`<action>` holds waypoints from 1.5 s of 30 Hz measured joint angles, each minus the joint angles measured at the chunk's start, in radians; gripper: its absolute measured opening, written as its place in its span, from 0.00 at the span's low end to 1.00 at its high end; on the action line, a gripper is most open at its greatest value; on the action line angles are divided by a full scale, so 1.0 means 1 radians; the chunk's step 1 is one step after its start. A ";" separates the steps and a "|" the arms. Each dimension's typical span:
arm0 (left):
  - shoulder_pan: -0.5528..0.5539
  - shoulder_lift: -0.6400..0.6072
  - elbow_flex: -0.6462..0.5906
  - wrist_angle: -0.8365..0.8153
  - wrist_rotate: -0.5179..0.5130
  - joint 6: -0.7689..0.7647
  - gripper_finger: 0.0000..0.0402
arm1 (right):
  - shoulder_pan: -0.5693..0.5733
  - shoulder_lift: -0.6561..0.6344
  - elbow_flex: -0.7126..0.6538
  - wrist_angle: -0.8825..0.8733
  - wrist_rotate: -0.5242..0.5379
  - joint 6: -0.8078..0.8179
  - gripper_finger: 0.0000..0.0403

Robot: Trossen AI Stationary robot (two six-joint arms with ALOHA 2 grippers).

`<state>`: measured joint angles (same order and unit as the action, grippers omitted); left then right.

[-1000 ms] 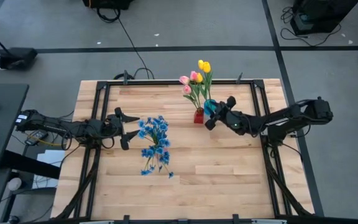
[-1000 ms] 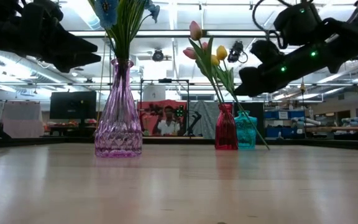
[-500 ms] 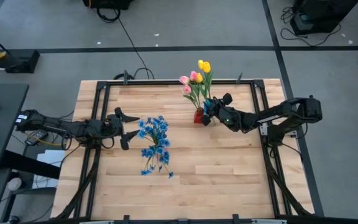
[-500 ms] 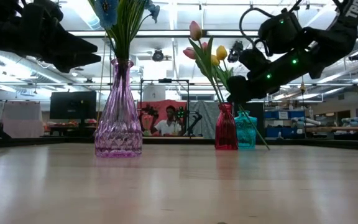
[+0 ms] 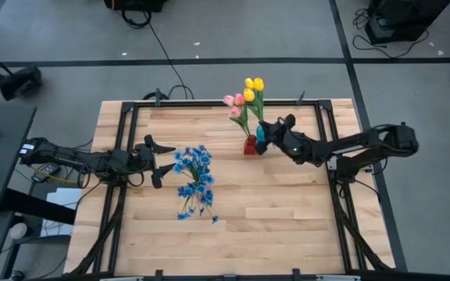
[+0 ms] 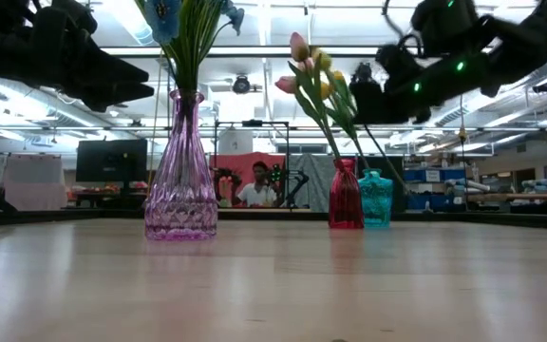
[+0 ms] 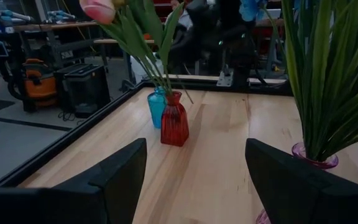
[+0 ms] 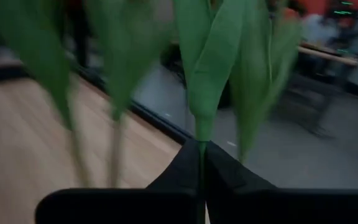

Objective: Sort flowers into vase by color
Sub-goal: Put the yellow flower into the blue vase

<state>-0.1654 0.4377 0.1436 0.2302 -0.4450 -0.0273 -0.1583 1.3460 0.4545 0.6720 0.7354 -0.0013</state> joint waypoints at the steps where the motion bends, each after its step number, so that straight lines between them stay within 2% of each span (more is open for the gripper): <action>1: 0.000 0.000 0.000 0.000 0.000 0.000 0.70 | 0.007 -0.023 0.000 0.000 -0.028 0.000 0.03; 5: 0.000 0.000 0.000 -0.001 0.000 0.000 0.70 | 0.044 -0.100 0.000 0.000 -0.112 -0.019 0.03; 11: 0.000 0.000 0.000 -0.002 0.000 -0.003 0.70 | 0.080 -0.166 0.000 0.085 -0.041 -0.121 0.03; 15: 0.000 0.000 0.000 0.013 0.000 -0.003 0.70 | 0.057 -0.125 0.000 0.232 -0.048 -0.211 0.03; 20: 0.000 0.000 0.000 0.012 0.000 -0.003 0.70 | 0.016 -0.019 0.000 0.473 -0.084 -0.311 0.03; 24: 0.000 0.000 0.000 0.011 0.000 -0.003 0.70 | -0.025 0.053 0.000 0.597 -0.098 -0.357 0.03; 36: 0.000 0.000 0.000 -0.018 0.000 0.000 0.70 | -0.102 0.192 -0.001 0.629 -0.125 -0.273 0.03; 45: 0.000 0.000 0.000 -0.021 0.000 0.000 0.70 | -0.053 0.223 -0.001 0.524 -0.005 -0.221 0.04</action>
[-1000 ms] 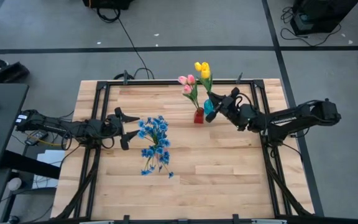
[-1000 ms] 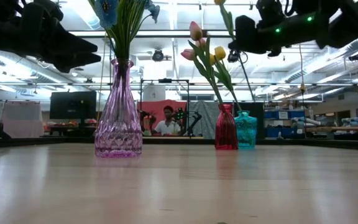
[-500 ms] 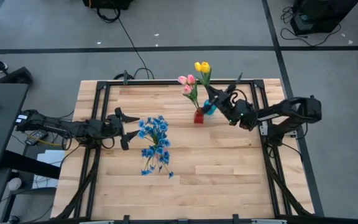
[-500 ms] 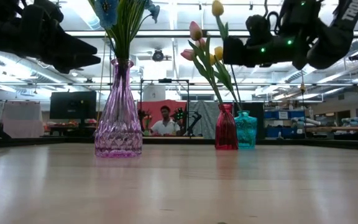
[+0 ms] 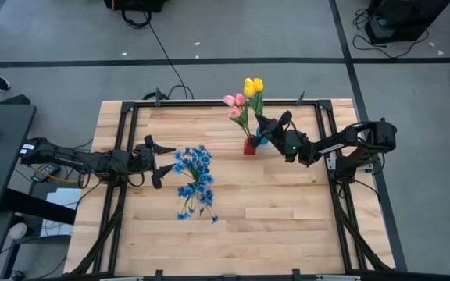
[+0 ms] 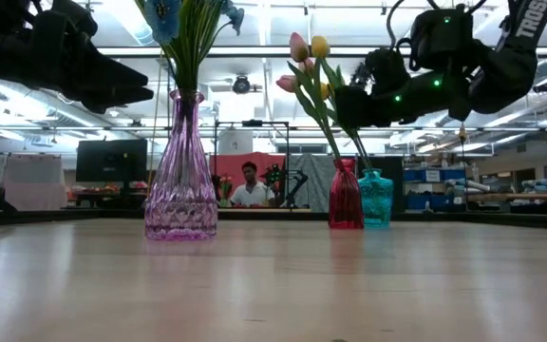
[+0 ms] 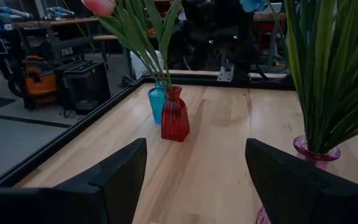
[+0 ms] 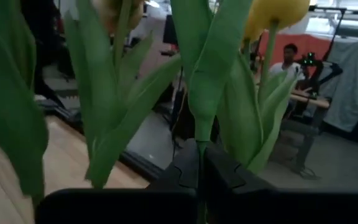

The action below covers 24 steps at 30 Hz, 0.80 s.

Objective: Sort flowers into vase by color
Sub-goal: Put the yellow flower into the blue vase

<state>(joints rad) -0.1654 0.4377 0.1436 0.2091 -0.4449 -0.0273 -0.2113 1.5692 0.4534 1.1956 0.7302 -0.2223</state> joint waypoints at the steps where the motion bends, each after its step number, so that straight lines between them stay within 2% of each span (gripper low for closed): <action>1: 0.000 0.000 0.000 0.000 0.000 0.000 0.70 | 0.007 0.000 0.000 -0.014 0.012 0.008 0.04; 9: 0.000 0.000 0.000 0.000 0.000 0.000 0.70 | 0.042 0.000 0.000 -0.121 0.100 0.047 0.06; 18: 0.000 0.000 0.000 -0.003 0.000 0.000 0.70 | 0.047 0.000 0.000 -0.229 0.089 0.180 0.15; 24: 0.000 0.000 0.000 -0.004 0.000 0.000 0.70 | 0.049 0.000 0.000 -0.277 0.054 0.209 0.26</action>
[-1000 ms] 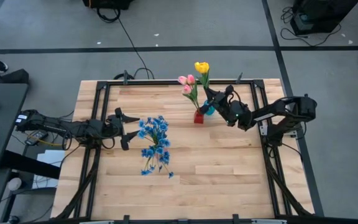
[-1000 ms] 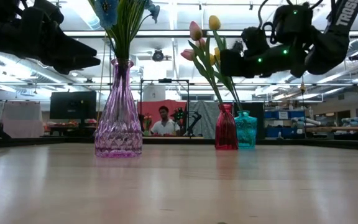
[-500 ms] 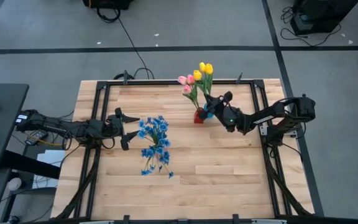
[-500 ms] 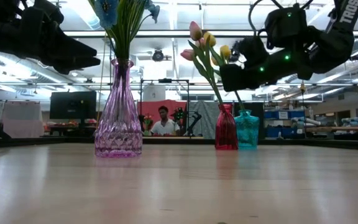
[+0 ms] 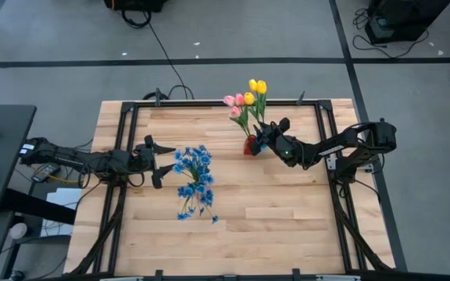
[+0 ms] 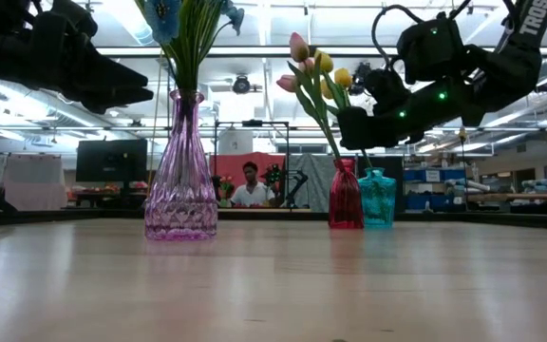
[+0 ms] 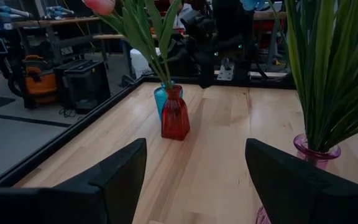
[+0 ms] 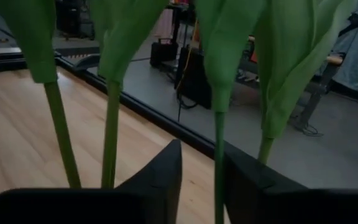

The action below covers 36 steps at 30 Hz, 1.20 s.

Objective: Sort flowers into vase by color
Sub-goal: Put the yellow flower into the blue vase, then return to Home Position

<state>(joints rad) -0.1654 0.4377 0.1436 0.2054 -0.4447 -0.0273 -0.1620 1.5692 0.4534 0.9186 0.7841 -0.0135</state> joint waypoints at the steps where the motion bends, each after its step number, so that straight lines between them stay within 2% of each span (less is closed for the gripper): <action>1: 0.000 0.000 0.000 -0.001 0.000 0.000 0.70 | 0.002 0.000 0.000 -0.001 0.000 0.000 0.28; 6: -0.001 0.000 0.000 -0.003 0.000 0.022 0.70 | 0.025 -0.036 0.000 -0.004 0.005 -0.004 0.41; 11: -0.009 -0.040 0.000 -0.013 0.000 0.046 0.70 | 0.045 -0.164 0.000 -0.105 -0.038 0.011 0.48; 16: -0.010 -0.095 0.000 -0.048 -0.021 0.053 0.70 | 0.026 -0.290 0.000 -0.306 -0.185 0.117 0.49; 21: -0.010 -0.154 0.000 -0.085 -0.043 0.066 0.70 | 0.013 -0.407 0.000 -0.469 -0.228 0.154 0.49; 27: -0.010 -0.218 0.000 -0.143 -0.080 0.083 0.70 | -0.038 -0.546 0.000 -0.588 -0.384 0.172 0.48; 32: -0.010 -0.280 0.000 -0.199 -0.087 0.091 0.70 | -0.112 -0.637 0.000 -0.687 -0.420 0.172 0.48; 36: -0.010 -0.342 0.000 -0.255 -0.086 0.096 0.70 | -0.182 -0.693 0.000 -0.709 -0.502 0.172 0.48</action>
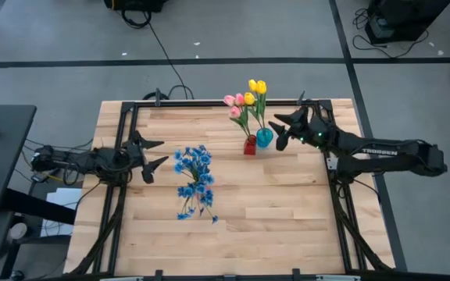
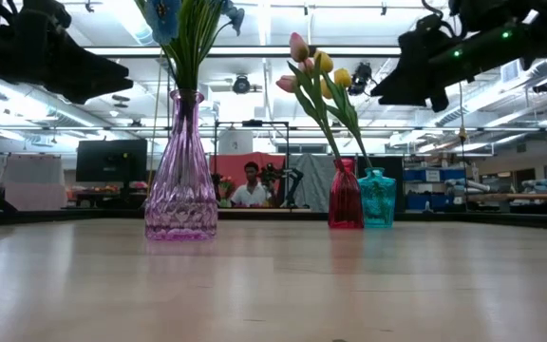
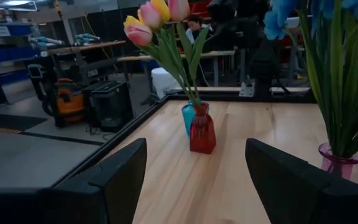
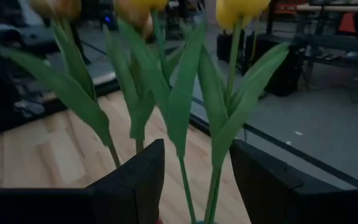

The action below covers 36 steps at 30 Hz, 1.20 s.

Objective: Sort flowers into vase by color
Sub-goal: Return to Home Position

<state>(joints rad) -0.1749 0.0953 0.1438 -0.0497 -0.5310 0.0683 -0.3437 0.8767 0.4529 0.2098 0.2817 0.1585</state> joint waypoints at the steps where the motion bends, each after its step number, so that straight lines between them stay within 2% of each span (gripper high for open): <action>1: 0.000 -0.018 0.000 -0.011 0.000 0.001 0.70 | -0.016 -0.012 -0.002 0.004 -0.027 0.000 0.48; 5: 0.000 -0.095 0.000 -0.072 0.000 0.003 0.70 | -0.072 -0.059 -0.037 0.045 -0.125 0.000 0.48; 10: -0.002 -0.095 -0.006 -0.075 -0.007 0.006 0.70 | -0.126 -0.114 -0.165 0.184 -0.172 0.040 0.48; 17: -0.003 -0.095 -0.007 -0.066 -0.017 0.009 0.70 | -0.123 -0.125 -0.450 0.640 -0.206 0.195 0.48; 23: -0.003 -0.095 -0.027 -0.013 -0.003 0.015 0.70 | -0.067 -0.126 -0.419 0.605 -0.223 0.246 0.48; 28: -0.003 -0.095 -0.033 -0.017 -0.007 0.018 0.70 | -0.070 -0.180 -0.333 0.557 -0.280 0.260 0.48; 32: -0.004 -0.095 -0.033 -0.010 0.001 0.029 0.70 | -0.088 -0.273 -0.243 0.343 -0.272 0.199 0.48; 36: -0.004 -0.096 -0.033 0.001 0.001 0.029 0.70 | -0.099 -0.388 -0.191 0.128 -0.194 0.156 0.48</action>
<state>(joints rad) -0.1787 -0.0002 0.1112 -0.0482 -0.5297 0.0971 -0.4427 0.4886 0.2617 0.3380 0.0876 0.3146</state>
